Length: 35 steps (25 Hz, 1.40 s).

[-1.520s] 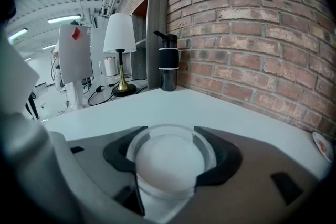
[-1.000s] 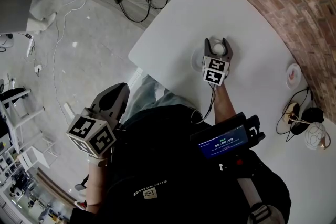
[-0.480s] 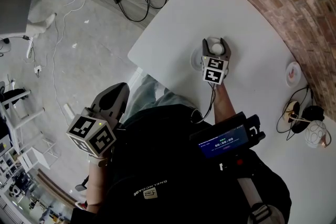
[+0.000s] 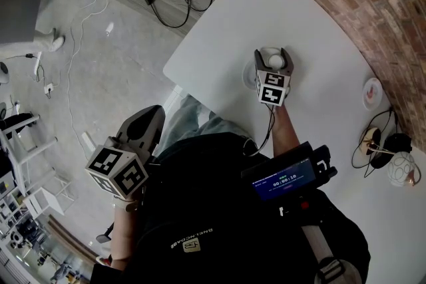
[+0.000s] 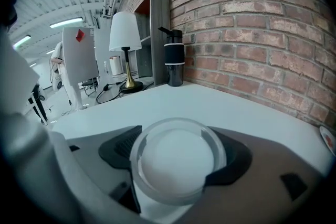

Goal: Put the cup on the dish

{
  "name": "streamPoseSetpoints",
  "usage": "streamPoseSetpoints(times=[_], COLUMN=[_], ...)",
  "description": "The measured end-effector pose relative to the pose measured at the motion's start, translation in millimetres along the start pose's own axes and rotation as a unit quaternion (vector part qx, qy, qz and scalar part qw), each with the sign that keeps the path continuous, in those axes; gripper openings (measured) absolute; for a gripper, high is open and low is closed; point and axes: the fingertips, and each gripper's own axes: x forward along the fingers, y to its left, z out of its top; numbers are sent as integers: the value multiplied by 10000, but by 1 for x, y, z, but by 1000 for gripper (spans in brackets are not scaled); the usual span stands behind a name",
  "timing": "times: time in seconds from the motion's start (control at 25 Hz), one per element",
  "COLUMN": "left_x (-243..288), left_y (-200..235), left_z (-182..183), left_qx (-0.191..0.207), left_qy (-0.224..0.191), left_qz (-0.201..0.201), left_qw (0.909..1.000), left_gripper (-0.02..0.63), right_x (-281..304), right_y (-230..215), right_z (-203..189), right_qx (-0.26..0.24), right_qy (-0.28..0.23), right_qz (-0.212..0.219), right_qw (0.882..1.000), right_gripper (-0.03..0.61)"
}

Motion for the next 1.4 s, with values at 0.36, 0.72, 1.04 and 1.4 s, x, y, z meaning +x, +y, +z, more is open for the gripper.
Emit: streamPoseSetpoints(times=[0.36,0.72,1.04,1.4], left_x=[-1,1,2,13], left_y=[1,1,4,6], left_z=[1,6,10,23], left_qx=[22,109,234,414], left_qy=[5,83,169,287], left_qz=[-25,-146,-297,-680], left_qw=[10000,9998,9991,9964], left_gripper=[6,6,6,6], right_x=[-6,-18,-32,-59], right_y=[2,-3,-8,-13], right_z=[9,20,28,65], right_qx=[-15,-53,28,215], right_qy=[-32,-137,-261,-594], right_qz=[74,-26,-153,-389], right_qw=[10000,9999,9995,9972], right_gripper=[365,365,365,365])
